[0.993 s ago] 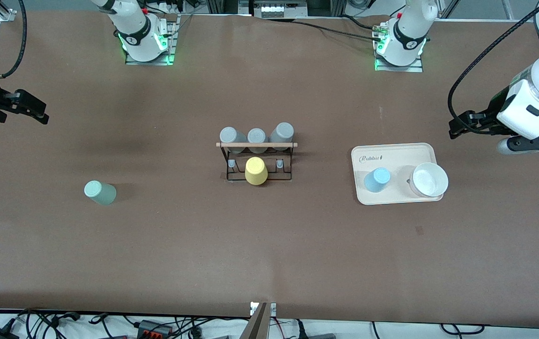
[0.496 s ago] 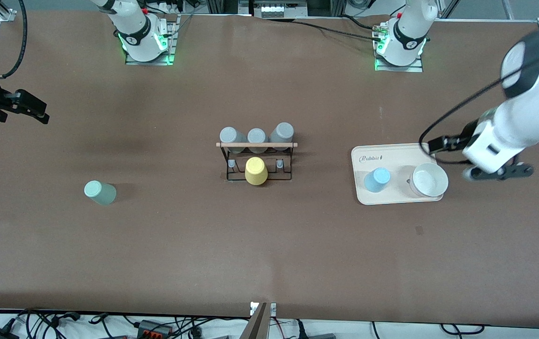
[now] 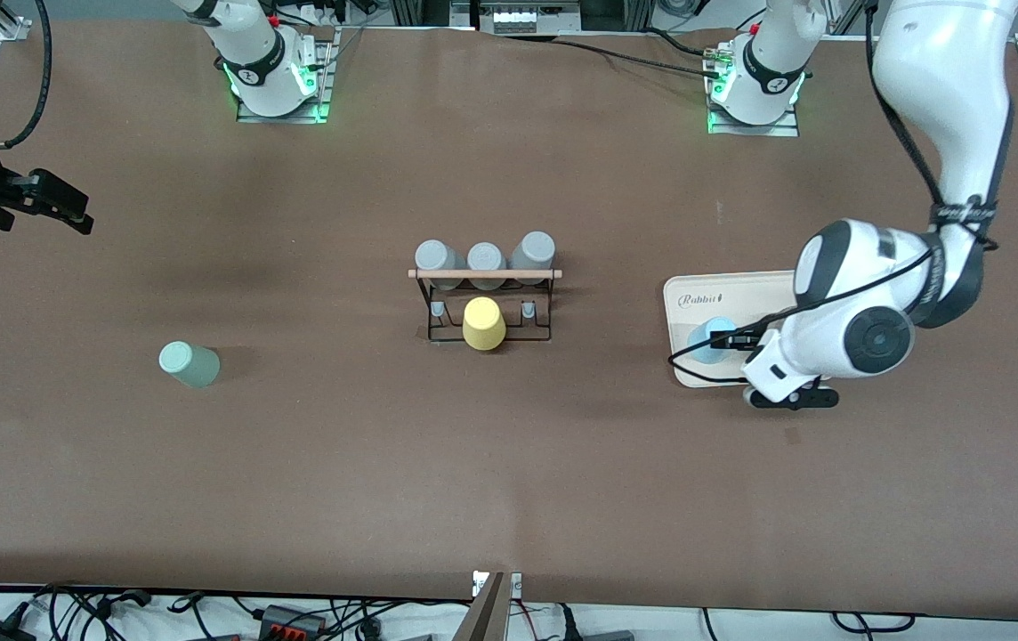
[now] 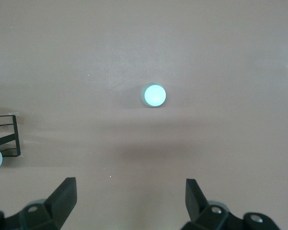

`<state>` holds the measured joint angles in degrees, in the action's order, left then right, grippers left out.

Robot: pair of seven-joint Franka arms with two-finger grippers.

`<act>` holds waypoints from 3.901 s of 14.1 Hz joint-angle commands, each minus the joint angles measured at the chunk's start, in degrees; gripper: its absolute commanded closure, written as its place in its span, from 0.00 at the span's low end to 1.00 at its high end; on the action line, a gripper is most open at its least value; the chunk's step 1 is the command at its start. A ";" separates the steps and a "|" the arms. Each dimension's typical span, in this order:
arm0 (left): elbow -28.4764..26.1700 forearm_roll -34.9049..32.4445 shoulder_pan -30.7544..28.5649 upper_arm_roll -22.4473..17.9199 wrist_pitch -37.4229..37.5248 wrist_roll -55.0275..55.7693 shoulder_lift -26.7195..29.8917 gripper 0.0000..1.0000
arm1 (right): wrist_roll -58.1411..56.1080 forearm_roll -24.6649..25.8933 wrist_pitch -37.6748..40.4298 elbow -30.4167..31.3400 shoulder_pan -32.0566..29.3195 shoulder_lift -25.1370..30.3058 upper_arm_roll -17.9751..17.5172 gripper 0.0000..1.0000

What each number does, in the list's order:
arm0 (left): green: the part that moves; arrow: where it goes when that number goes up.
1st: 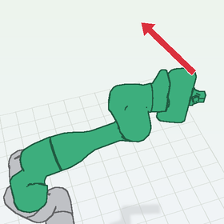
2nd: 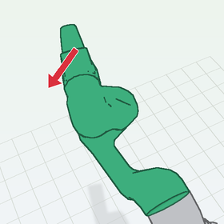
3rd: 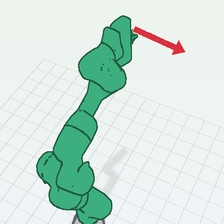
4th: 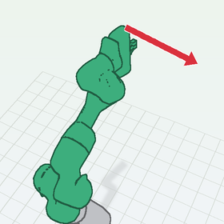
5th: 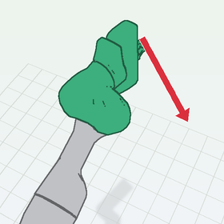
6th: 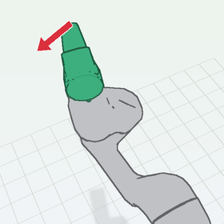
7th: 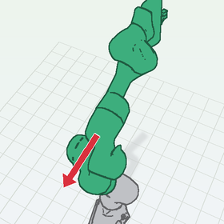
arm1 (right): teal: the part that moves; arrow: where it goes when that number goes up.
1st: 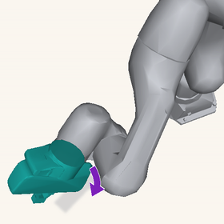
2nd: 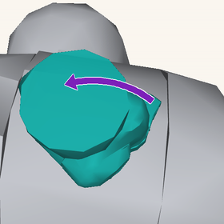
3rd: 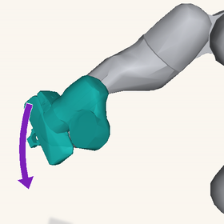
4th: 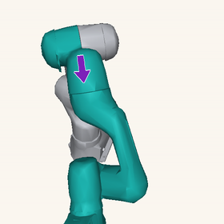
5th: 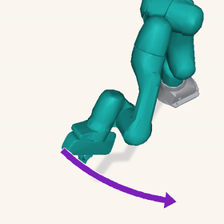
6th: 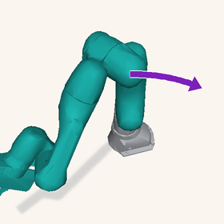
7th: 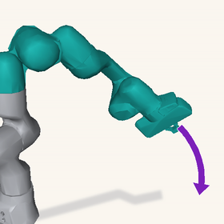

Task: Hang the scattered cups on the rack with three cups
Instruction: 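Reach the left gripper down to the light blue cup and grasp it, then lift the blue cup with the left gripper while the right gripper grasps the teal cup, then carry the blue cup to the rack while the right gripper lifts the teal cup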

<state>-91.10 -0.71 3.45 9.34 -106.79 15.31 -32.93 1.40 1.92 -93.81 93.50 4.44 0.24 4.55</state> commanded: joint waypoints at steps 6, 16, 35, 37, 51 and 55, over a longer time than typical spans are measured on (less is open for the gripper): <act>-9.43 -1.49 1.39 0.15 -8.76 4.82 1.73 0.00 | 1.15 0.72 1.09 -1.21 0.48 -0.42 -0.15 0.00; -11.38 -1.58 1.30 0.07 -12.47 4.03 1.46 0.33 | 1.06 4.76 -0.32 -1.13 0.05 -8.49 0.02 0.00; 15.32 23.10 8.76 1.47 -1.31 32.89 -3.01 0.99 | -8.69 -0.51 -30.20 6.87 -4.53 -32.06 0.02 0.00; 18.22 23.65 11.13 1.47 -1.66 41.87 -4.33 0.99 | -8.69 -0.51 -30.82 7.92 -4.53 -31.97 0.02 0.00; 17.62 22.77 19.05 1.30 -1.84 49.21 -5.57 0.99 | -6.77 -0.51 -21.62 -0.49 0.82 -28.28 -1.03 0.68; 17.36 18.38 20.99 1.38 -1.93 49.20 -6.79 0.99 | 0.87 -7.61 -7.47 -11.39 4.95 -28.37 -1.03 0.67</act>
<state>-73.87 19.48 23.49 11.08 -109.18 64.54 -39.40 -1.04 -2.32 -107.28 87.38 7.87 -27.43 3.38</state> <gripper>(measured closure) 0.348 0.366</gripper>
